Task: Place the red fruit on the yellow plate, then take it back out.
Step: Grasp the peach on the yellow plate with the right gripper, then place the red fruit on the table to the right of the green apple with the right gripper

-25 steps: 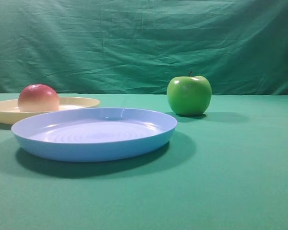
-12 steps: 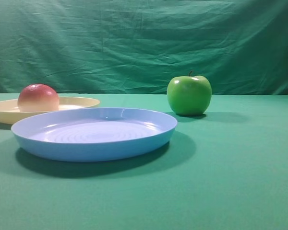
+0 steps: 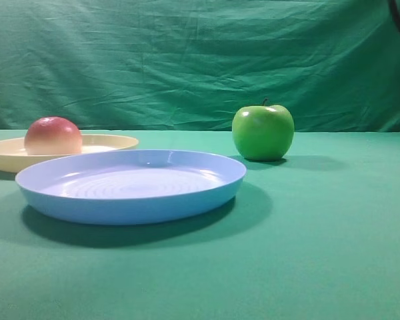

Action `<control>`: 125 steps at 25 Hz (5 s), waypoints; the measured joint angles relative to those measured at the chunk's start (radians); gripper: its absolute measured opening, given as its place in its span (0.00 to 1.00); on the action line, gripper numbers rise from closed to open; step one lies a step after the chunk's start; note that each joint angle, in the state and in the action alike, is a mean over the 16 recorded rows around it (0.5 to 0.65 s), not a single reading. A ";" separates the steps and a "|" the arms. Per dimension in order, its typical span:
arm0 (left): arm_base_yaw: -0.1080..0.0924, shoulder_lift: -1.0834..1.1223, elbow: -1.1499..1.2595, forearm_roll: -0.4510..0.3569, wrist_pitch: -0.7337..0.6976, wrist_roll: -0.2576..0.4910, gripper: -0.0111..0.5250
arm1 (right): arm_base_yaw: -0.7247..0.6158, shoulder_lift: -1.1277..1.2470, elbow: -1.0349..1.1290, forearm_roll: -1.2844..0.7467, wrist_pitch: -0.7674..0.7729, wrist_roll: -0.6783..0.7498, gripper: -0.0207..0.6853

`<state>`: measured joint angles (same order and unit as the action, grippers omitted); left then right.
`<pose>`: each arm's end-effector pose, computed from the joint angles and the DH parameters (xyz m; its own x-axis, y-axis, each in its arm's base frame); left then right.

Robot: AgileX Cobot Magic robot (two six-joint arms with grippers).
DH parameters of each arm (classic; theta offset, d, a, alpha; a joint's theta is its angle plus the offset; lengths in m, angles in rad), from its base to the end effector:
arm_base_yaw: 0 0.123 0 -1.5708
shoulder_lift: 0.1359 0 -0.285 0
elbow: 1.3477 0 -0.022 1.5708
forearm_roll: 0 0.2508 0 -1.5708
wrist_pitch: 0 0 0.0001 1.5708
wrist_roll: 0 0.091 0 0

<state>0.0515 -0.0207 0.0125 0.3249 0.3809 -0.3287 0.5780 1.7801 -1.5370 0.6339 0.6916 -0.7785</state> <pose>0.0509 0.0135 0.1776 -0.2595 -0.0389 -0.9650 -0.1721 0.9851 0.0066 0.3242 0.2526 0.3168 -0.3556 -0.5197 -0.7768 -0.8608 0.5059 0.0556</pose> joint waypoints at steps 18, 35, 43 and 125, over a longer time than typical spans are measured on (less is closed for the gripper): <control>0.000 0.000 0.000 0.000 0.000 0.000 0.02 | 0.234 0.449 -0.464 -0.394 -0.043 0.329 0.28; 0.000 0.000 0.000 0.000 0.000 0.000 0.02 | 0.240 0.636 -0.468 -0.378 -0.328 0.315 0.93; 0.000 0.000 0.000 0.000 0.000 0.000 0.02 | 0.223 0.678 -0.471 -0.375 -0.315 0.321 0.72; 0.000 0.000 0.000 0.000 0.000 0.000 0.02 | -0.197 -0.505 0.674 -0.772 0.056 0.847 0.59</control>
<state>0.0515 -0.0207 0.0125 0.3249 0.3809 -0.3287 0.3814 1.2751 -0.8631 -0.1385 0.7471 0.0687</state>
